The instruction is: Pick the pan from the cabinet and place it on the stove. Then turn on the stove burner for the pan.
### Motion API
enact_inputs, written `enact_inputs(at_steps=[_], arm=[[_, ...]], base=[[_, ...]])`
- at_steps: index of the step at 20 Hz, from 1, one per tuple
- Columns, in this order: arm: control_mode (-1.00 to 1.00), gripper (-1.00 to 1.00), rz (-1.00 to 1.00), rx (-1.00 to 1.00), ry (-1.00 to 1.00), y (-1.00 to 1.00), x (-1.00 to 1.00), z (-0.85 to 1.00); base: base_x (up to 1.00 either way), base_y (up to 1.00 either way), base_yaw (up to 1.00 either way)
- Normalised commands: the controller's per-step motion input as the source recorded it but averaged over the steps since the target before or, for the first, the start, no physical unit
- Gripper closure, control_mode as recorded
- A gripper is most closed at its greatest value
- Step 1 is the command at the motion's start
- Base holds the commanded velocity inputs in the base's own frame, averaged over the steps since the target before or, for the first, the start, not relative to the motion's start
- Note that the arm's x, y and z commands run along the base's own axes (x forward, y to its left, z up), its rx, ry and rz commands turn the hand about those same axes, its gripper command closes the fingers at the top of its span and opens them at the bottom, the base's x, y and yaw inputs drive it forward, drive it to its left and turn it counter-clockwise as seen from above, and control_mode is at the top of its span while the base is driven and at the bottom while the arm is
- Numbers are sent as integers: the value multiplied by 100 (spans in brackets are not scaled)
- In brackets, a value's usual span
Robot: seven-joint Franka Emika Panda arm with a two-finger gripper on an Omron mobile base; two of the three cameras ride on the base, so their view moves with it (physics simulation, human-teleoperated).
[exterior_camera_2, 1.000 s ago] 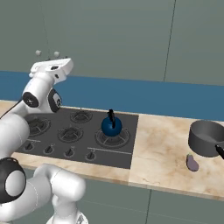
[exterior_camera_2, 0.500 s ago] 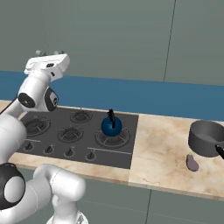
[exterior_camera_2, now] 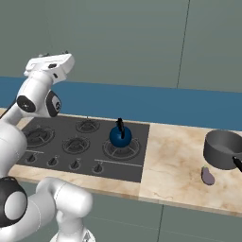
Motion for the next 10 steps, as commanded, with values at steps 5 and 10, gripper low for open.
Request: enact_inputs(at_steps=[5, 10], arm=[[-100, -100, 0, 0, 0, 0, 0, -10], [-100, -100, 0, 0, 0, 0, 0, -11]], base=[[0, 0, 0], [0, 0, 0]])
